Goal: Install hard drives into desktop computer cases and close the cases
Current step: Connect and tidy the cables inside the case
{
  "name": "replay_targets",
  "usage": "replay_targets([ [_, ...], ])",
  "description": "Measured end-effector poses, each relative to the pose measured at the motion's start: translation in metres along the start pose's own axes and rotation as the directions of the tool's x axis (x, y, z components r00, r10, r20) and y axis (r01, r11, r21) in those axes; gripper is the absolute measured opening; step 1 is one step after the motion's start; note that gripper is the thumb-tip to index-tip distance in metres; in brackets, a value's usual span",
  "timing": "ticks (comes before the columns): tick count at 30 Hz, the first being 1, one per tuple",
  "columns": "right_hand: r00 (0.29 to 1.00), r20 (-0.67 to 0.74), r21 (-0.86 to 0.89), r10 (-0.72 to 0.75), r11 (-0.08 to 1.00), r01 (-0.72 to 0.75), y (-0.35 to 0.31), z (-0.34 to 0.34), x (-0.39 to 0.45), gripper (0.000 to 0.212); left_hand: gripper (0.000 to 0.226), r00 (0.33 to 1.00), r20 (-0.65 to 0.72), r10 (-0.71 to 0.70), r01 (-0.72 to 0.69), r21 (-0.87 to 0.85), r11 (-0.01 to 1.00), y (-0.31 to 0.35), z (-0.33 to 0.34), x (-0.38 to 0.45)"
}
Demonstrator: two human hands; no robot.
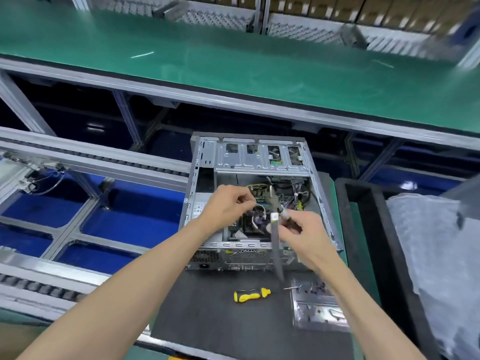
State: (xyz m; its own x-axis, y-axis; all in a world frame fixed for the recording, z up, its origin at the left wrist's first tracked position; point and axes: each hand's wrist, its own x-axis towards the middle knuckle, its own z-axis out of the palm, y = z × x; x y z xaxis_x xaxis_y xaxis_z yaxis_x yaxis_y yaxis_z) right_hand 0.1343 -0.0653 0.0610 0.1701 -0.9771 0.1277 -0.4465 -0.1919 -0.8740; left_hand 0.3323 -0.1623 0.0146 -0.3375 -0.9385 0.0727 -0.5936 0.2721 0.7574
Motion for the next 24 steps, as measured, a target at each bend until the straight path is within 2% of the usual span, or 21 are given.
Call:
replay_targets([
  [2,0.987,-0.085,0.277,0.140,0.954,-0.112,0.003,-0.020,0.015,0.048,0.011,0.999,-0.029,-0.024,0.022,-0.045,0.999,0.003,0.002,0.002],
  [4,0.950,-0.125,0.430,0.288,0.878,-0.210,0.009,-0.033,0.025,0.049,0.010,0.998,-0.040,-0.057,0.054,-0.078,0.995,0.007,0.004,0.006],
  [8,0.909,-0.148,0.385,0.390,0.869,-0.311,0.021,-0.037,0.034,0.040,0.010,0.991,-0.060,-0.120,0.118,-0.033,0.992,0.021,0.010,0.015],
  [10,0.882,-0.215,0.290,0.419,0.890,-0.352,0.024,-0.035,0.040,0.050,0.007,0.976,-0.190,-0.106,0.107,-0.006,0.994,0.034,0.016,0.018],
  [11,0.869,-0.262,0.223,0.421,0.902,-0.370,0.024,-0.033,0.043,0.053,0.010,0.961,-0.259,-0.099,0.085,-0.063,0.994,0.042,0.018,0.017],
  [12,0.855,-0.305,0.175,0.419,0.908,-0.382,0.024,-0.031,0.046,0.054,0.016,0.957,-0.270,-0.102,0.057,-0.171,0.984,0.051,0.018,0.016],
  [14,0.820,-0.392,0.110,0.417,0.906,-0.408,0.024,-0.027,0.051,0.055,0.028,0.993,-0.072,-0.091,0.056,-0.393,0.918,0.067,0.018,0.012],
  [16,0.780,-0.461,0.062,0.422,0.893,-0.446,0.025,-0.026,0.055,0.048,0.022,0.989,0.137,-0.052,0.103,-0.399,0.911,0.076,0.018,0.010],
  [17,0.768,-0.474,0.059,0.431,0.886,-0.460,0.025,-0.027,0.057,0.042,0.016,0.983,0.176,-0.058,0.121,-0.372,0.920,0.078,0.016,0.011],
  [19,0.769,-0.434,0.114,0.470,0.875,-0.471,0.027,-0.027,0.059,0.028,0.009,0.978,0.186,-0.098,0.166,-0.398,0.902,0.079,0.011,0.015],
  [20,0.790,-0.357,0.196,0.499,0.866,-0.459,0.026,-0.026,0.060,0.026,0.009,0.978,0.179,-0.110,0.180,-0.443,0.878,0.078,0.009,0.016],
  [22,0.845,-0.127,0.431,0.520,0.796,-0.425,0.025,-0.023,0.061,0.038,0.008,0.978,0.195,-0.078,0.167,-0.493,0.854,0.077,0.006,0.016],
  [24,0.878,0.069,0.596,0.473,0.687,-0.417,0.024,-0.020,0.062,0.047,0.010,0.960,0.279,0.011,0.135,-0.498,0.857,0.076,0.005,0.015],
])
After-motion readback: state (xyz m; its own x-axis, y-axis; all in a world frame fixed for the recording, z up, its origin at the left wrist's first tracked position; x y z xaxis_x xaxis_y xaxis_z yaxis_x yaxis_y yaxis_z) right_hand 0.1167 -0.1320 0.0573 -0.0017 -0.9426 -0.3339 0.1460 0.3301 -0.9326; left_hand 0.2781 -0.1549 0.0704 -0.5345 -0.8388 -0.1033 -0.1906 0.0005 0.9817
